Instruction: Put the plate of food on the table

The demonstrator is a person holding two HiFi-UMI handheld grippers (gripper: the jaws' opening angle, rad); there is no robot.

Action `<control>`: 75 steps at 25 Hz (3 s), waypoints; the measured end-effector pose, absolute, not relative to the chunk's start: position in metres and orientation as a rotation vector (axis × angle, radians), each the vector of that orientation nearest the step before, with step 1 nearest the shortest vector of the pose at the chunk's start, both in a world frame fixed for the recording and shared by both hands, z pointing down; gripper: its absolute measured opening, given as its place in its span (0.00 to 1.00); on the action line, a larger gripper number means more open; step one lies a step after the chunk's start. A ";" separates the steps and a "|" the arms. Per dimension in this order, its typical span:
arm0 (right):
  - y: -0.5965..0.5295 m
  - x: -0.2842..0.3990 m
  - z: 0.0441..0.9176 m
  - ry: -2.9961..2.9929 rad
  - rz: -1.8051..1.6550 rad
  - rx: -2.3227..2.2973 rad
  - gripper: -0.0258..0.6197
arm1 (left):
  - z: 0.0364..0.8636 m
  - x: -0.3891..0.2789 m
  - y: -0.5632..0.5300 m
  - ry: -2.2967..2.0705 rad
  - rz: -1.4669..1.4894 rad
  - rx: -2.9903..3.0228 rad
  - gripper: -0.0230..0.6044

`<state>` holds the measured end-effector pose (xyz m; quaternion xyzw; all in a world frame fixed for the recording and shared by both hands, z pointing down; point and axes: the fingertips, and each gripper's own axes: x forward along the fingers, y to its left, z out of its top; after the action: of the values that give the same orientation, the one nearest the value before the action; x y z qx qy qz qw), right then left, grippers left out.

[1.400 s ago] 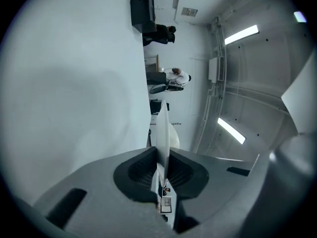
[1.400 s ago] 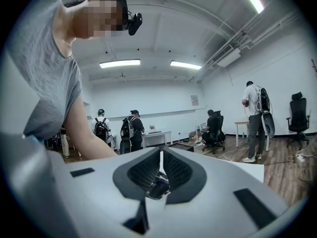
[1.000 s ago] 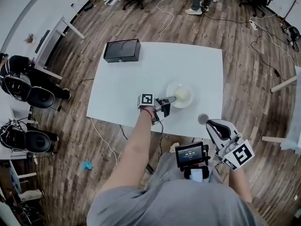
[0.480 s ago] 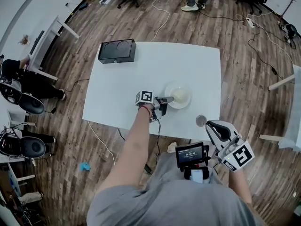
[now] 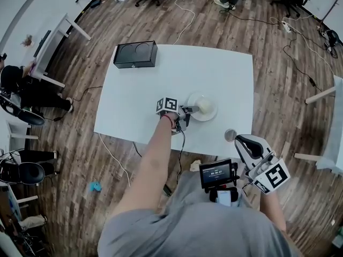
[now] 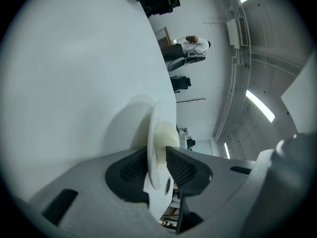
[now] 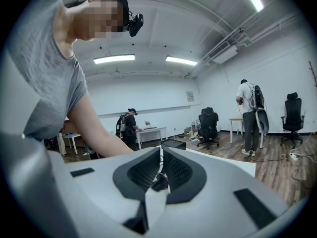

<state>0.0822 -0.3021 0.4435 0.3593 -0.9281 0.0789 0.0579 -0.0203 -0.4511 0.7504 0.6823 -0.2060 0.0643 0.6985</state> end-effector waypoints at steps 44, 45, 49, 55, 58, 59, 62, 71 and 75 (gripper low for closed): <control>-0.266 0.065 0.436 -2.837 0.213 1.112 0.09 | 0.636 -0.035 -0.366 -0.400 0.495 2.212 0.25; -0.265 0.065 0.436 -2.839 0.212 1.112 0.09 | 0.631 -0.035 -0.363 -0.403 0.480 2.224 0.22; -0.262 0.061 0.436 -2.848 0.208 1.106 0.09 | 0.609 -0.036 -0.349 -0.419 0.452 2.278 0.14; -0.258 0.058 0.440 -2.856 0.211 1.102 0.09 | 0.584 -0.035 -0.325 -0.455 0.425 2.372 0.09; -0.256 0.055 0.441 -2.857 0.211 1.097 0.09 | 0.573 -0.039 -0.317 -0.509 0.436 2.442 0.08; -0.255 0.055 0.441 -2.858 0.212 1.095 0.09 | 0.570 -0.040 -0.315 -0.533 0.435 2.466 0.08; -0.253 0.052 0.443 -2.864 0.220 1.090 0.09 | 0.558 -0.046 -0.309 -0.609 0.425 2.538 0.08; -0.243 0.050 0.448 -2.869 0.234 1.106 0.09 | 0.540 -0.063 -0.276 -0.810 0.451 2.729 0.08; -0.239 0.051 0.449 -2.868 0.236 1.128 0.09 | 0.538 -0.071 -0.269 -0.887 0.441 2.744 0.08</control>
<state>0.0507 -0.2394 0.4495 0.3648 -0.9276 0.0763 0.0253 -0.0708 -0.2690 0.5379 0.9347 -0.3023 0.1501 0.1119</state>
